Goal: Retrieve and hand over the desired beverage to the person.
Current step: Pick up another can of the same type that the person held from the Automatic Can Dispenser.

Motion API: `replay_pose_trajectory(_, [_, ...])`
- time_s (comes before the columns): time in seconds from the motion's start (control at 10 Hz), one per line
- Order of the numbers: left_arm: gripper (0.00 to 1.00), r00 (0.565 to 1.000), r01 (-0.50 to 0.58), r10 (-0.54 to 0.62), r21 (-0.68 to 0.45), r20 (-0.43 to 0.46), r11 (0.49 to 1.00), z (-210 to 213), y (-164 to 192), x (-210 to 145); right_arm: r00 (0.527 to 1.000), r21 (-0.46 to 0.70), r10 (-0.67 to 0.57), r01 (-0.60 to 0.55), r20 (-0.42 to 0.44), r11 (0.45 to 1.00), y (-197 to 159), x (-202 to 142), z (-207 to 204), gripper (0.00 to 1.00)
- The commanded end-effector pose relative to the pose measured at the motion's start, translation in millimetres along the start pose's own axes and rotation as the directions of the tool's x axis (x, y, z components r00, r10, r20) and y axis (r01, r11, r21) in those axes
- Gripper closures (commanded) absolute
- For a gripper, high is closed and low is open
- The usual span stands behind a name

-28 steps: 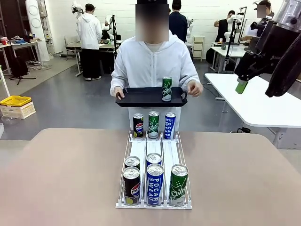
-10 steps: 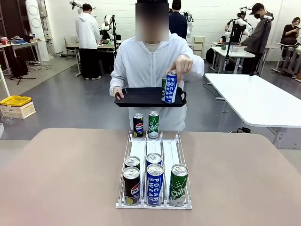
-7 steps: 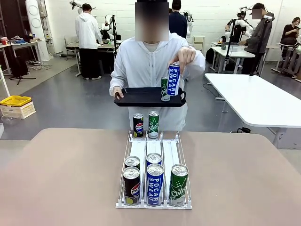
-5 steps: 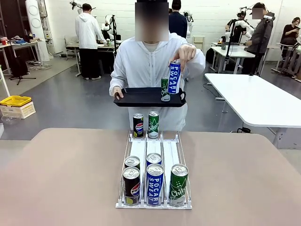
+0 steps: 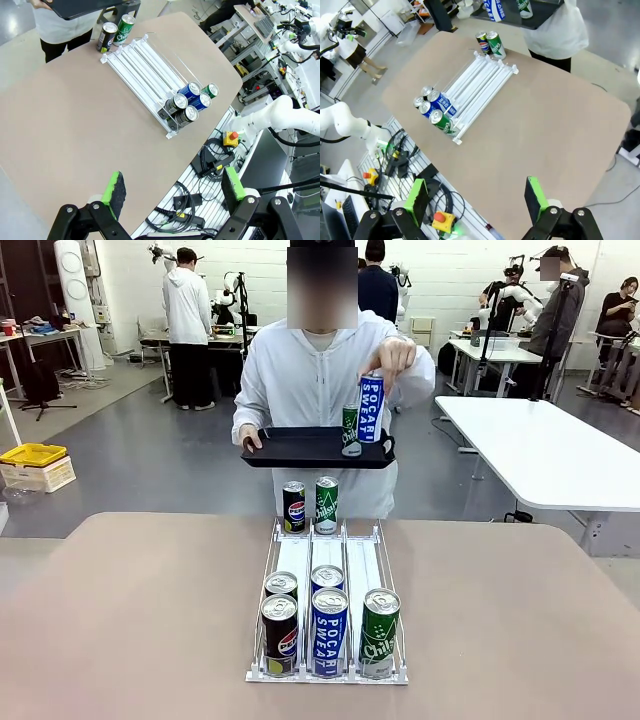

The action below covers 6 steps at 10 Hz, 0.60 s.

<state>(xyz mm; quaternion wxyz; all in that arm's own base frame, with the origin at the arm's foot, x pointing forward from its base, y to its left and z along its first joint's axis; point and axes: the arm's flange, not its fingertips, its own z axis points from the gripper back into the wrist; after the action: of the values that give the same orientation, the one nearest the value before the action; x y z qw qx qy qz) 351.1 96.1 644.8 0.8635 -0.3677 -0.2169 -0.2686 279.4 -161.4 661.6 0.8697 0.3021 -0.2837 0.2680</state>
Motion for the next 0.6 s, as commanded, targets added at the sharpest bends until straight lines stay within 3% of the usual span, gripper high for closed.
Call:
replay_pose_trajectory(0.0, [0.0,1.0,0.019,-0.019,-0.015,0.015,1.0,1.2,0.3,1.2,1.0,0.023,0.016,-0.017,0.01,1.0,-3.0,0.2,-0.6,0.0])
replay_pose_trajectory(0.5, [0.0,1.0,0.019,-0.019,-0.015,0.015,1.0,1.2,0.3,1.2,1.0,0.023,0.016,-0.017,0.01,1.0,-3.0,0.2,-0.6,0.0])
